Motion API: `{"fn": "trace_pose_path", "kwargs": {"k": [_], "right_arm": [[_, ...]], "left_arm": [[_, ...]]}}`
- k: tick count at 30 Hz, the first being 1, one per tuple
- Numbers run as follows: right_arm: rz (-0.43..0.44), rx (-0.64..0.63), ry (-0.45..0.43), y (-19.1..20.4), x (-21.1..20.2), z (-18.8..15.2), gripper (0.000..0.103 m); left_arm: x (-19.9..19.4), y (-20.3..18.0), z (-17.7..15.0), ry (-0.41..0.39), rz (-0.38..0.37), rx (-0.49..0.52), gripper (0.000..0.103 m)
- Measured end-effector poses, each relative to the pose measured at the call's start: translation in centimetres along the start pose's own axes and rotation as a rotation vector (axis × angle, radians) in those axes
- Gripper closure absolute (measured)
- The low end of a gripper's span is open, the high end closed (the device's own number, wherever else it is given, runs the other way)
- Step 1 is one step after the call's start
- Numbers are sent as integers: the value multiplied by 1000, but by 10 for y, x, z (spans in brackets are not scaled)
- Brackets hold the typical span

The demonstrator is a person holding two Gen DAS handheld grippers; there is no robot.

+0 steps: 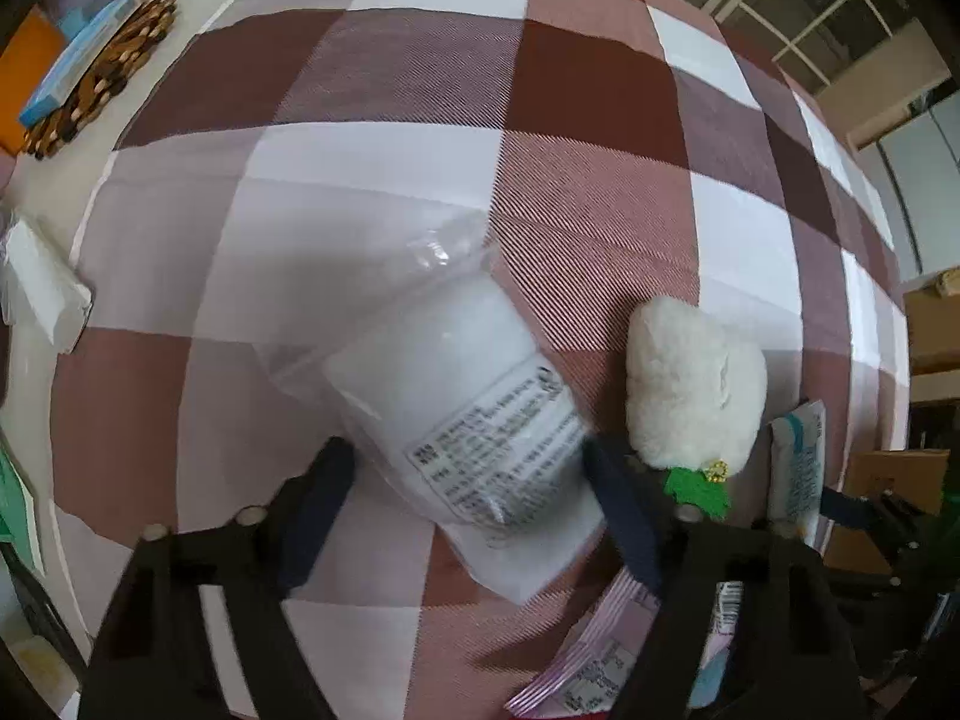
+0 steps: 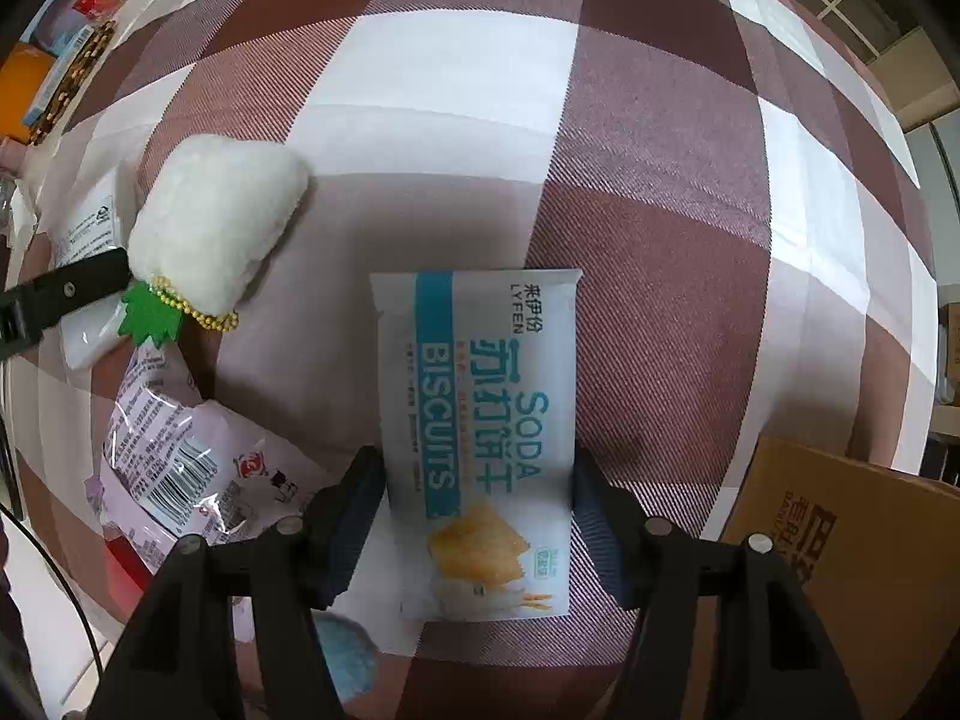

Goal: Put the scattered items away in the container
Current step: 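Grasp the soda biscuit pack with the right tool while the left tool grasps the cotton bag, then carry the biscuit pack and cotton bag over the cardboard box with both tools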

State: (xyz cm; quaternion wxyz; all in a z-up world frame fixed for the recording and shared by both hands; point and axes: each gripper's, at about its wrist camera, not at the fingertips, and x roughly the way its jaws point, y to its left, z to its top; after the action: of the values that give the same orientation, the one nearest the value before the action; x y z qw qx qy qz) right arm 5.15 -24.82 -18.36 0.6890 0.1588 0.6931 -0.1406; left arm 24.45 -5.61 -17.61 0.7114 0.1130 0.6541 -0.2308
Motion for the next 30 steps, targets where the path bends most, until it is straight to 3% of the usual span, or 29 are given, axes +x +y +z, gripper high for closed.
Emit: {"fn": "trace_pose_path", "kwargs": {"k": [2,6,11,24,30], "right_arm": [[30,32,2,-7,-3,-2,51],[155,158,22,-28,-6,-7,52],[230,227,-5,-39,-26,-16,52],[253,179,-139,-29,-89,0,52],[274,164,-189,-35,-116,-14,51]], "left_arm": [[-5,7,0,-6,2,-2,43],[-12,22,-4,-8,0,-19,50],[-30,32,-9,-36,6,-34,53],[-75,24,-19,-96,-30,-1,53],[-102,10,-35,-136,-43,28,53]]}}
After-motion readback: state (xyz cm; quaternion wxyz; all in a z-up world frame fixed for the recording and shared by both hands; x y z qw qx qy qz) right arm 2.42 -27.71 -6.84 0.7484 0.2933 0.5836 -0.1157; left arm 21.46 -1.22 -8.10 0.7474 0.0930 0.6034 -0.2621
